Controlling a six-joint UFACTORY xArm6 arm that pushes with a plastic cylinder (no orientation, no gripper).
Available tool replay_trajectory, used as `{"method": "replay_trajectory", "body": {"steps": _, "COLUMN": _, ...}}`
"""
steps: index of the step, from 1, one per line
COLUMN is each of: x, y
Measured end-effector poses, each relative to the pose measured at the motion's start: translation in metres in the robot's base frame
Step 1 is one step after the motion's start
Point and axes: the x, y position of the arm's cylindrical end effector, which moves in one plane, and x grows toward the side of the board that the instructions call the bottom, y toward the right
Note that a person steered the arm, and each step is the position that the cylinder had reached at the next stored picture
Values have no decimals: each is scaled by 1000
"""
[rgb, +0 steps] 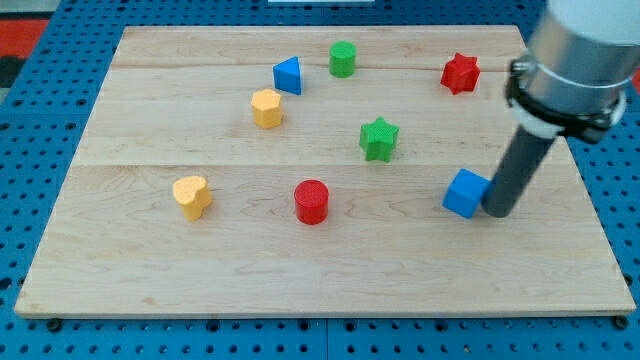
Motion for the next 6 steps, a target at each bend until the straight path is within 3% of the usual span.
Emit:
{"method": "replay_trajectory", "body": {"steps": 3, "x": -7, "y": -41}}
{"method": "replay_trajectory", "body": {"steps": 4, "x": 20, "y": -41}}
{"method": "replay_trajectory", "body": {"steps": 6, "x": 33, "y": -51}}
